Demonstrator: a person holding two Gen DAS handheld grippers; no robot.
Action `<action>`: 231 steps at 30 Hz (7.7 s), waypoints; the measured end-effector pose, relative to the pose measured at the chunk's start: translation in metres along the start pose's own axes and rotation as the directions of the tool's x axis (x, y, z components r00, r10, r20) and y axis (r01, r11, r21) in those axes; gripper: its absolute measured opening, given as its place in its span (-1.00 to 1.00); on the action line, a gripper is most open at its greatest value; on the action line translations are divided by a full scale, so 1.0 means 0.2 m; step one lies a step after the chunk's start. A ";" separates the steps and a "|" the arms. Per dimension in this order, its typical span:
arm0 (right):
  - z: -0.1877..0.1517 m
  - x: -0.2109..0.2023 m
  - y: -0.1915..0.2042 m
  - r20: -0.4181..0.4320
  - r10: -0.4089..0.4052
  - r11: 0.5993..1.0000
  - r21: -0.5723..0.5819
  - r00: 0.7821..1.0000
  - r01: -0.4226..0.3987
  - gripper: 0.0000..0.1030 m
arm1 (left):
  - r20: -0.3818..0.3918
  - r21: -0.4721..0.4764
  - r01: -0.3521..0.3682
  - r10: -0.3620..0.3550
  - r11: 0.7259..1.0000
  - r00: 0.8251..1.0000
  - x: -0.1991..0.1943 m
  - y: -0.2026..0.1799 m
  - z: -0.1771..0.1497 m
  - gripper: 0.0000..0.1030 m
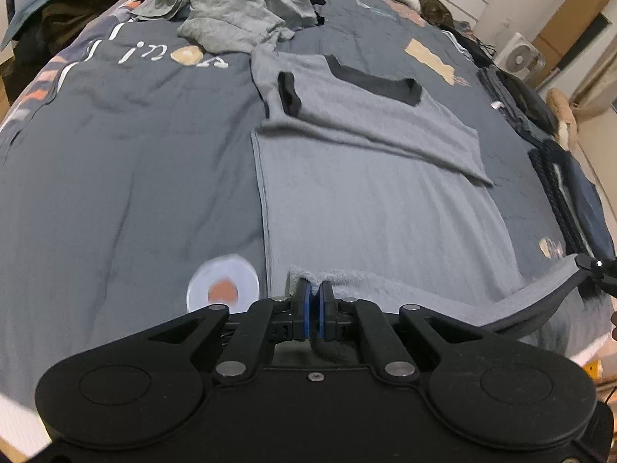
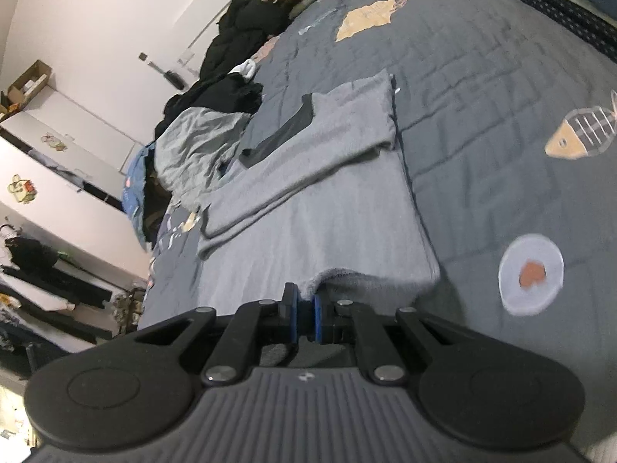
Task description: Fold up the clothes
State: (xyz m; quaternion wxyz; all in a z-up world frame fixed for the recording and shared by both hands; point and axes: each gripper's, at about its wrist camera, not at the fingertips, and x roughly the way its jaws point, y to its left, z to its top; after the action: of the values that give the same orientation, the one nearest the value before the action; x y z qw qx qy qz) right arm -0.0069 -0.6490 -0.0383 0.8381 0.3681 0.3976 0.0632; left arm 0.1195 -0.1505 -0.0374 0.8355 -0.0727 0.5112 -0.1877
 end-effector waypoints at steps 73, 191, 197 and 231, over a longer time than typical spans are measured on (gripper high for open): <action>0.17 0.69 -0.16 0.170 -0.193 0.868 -0.429 0.966 0.249 -0.21 | 0.135 0.317 -0.060 0.017 0.947 0.991 0.58 0.07 0.13 -0.25; 0.32 0.49 -0.08 0.462 -0.273 0.922 -0.123 0.844 0.366 -0.11 | 0.425 -0.130 0.053 0.008 0.990 0.905 0.47 -0.26 0.24 0.00; 0.17 0.55 -0.09 0.389 -0.250 0.884 -0.281 0.886 0.373 -0.11 | 0.350 -0.079 0.068 -0.036 0.995 0.936 0.51 -0.30 0.07 0.00; 0.04 0.89 -0.04 0.354 -0.226 0.415 -0.808 0.908 0.418 -0.98 | 0.270 0.106 0.058 -0.085 0.993 0.959 0.69 -0.48 0.04 0.04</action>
State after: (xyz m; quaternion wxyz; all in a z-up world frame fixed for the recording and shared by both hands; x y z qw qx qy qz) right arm 0.1181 -0.5886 -0.1504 0.9365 -0.1865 0.2914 0.0573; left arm 0.1606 -0.2933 -0.1179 0.8934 -0.0758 0.3782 -0.2303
